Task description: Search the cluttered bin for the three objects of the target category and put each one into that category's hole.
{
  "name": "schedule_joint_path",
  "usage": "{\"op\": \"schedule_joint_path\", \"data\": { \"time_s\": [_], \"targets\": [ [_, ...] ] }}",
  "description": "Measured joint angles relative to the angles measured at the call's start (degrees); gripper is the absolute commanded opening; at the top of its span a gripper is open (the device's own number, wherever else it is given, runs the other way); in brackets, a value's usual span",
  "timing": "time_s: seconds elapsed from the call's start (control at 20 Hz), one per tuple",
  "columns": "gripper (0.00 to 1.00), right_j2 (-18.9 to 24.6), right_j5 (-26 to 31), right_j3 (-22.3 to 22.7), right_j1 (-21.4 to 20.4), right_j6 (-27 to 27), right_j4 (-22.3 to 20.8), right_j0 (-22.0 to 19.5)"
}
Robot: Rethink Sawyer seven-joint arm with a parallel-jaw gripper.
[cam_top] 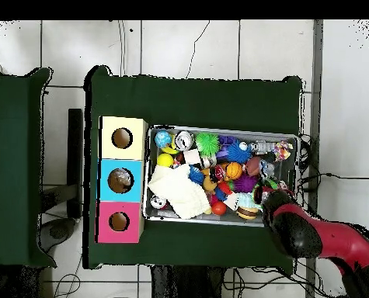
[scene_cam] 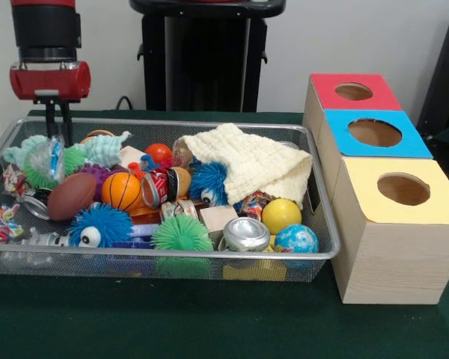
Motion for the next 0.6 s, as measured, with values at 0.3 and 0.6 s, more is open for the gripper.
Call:
{"op": "schedule_joint_path", "data": {
  "time_s": [0.3,0.6],
  "targets": [
    [0.00,-2.23,0.01,2.92,-1.71,0.02,2.64,2.69],
    [0.00,-4.08,0.00,5.19,-1.86,0.02,4.15,4.38]
  ]
}}
